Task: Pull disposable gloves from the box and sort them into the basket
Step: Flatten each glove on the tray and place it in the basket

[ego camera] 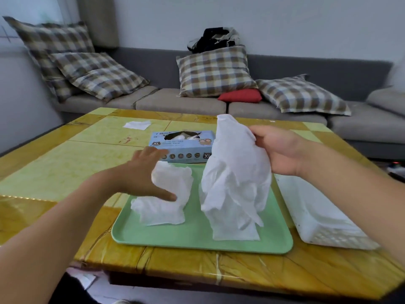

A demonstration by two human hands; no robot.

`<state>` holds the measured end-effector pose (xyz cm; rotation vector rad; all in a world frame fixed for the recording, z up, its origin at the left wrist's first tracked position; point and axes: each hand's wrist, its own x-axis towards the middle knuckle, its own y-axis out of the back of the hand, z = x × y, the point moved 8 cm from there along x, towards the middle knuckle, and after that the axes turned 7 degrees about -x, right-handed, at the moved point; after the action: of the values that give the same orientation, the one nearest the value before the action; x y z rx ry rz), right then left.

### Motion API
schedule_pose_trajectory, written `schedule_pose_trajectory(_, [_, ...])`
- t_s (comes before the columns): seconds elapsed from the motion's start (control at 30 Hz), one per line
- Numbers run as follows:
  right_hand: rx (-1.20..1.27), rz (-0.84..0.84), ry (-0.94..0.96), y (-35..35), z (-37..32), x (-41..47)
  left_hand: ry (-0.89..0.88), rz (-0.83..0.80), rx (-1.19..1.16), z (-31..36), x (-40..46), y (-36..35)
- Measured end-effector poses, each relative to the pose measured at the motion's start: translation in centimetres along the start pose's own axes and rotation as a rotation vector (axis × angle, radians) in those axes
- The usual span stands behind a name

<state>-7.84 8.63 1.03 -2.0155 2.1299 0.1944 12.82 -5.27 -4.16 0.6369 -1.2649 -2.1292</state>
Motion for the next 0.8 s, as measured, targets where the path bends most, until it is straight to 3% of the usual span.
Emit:
schedule_pose_trajectory(0.07, [0.066, -0.094, -0.014, -0.4, 0.6, -0.9, -0.099, 0.048, -0.441, 4.3, -1.4, 0.9])
schedule_pose_trajectory(0.13, [0.021, -0.145, 0.007, -1.2, 0.8, -1.4, -0.191, -0.037, -0.878, 8.5, -2.0, -0.3])
schedule_pose_trajectory(0.23, [-0.086, -0.067, 0.064, -1.0, 0.6, -2.0, -0.211, -0.108, -1.153, 12.2, -1.0, -2.0])
schedule_pose_trajectory(0.33, [-0.12, 0.0, 0.053, 0.5, 0.6, -2.4, -0.168, -0.018, -1.246, 13.0, 0.1, -1.2])
schedule_pose_trajectory(0.4, [-0.132, 0.052, 0.015, 1.6, 1.1, -2.6, -0.165, -0.047, -1.265, 13.0, 0.4, -0.9])
schedule_pose_trajectory(0.57, [-0.13, 0.074, -0.082, 3.1, 3.3, -2.4, -0.06, -0.099, -1.148, 12.2, 1.8, -2.2])
schedule_pose_trajectory(0.7, [-0.126, 0.21, -0.109, 4.8, 4.5, -0.7, 0.125, -0.052, -1.026, 11.0, 3.8, -3.4])
schedule_pose_trajectory(0.73, [-0.133, 0.25, -0.071, 5.2, 3.8, -0.4, 0.095, 0.014, -1.013, 11.1, 4.5, -2.8])
schedule_pose_trajectory(0.8, [-0.164, 0.318, 0.133, 5.8, 0.4, -0.2, -0.125, 0.238, -1.032, 12.2, 5.3, 0.4])
